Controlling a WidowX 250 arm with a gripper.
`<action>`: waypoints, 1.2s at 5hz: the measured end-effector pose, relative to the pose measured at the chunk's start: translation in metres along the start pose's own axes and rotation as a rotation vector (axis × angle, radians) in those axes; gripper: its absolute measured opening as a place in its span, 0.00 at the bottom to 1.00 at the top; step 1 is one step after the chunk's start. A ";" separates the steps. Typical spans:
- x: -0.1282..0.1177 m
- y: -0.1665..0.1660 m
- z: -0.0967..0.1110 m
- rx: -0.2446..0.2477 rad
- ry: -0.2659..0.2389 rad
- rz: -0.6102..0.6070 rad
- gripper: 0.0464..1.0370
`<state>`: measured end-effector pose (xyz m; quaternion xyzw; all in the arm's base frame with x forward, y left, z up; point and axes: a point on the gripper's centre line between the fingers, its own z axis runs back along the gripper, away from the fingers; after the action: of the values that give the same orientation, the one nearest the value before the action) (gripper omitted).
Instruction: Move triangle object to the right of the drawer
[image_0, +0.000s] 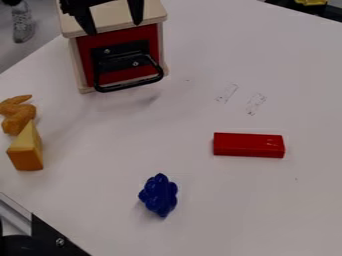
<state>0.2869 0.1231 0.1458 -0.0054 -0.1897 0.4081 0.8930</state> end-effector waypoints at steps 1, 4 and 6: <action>-0.006 0.016 0.010 0.009 -0.021 -0.032 0.96; -0.043 0.108 0.012 0.047 0.080 -0.047 0.96; -0.074 0.136 -0.023 0.066 0.161 -0.075 0.96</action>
<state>0.1517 0.1633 0.0776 -0.0018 -0.1040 0.3785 0.9197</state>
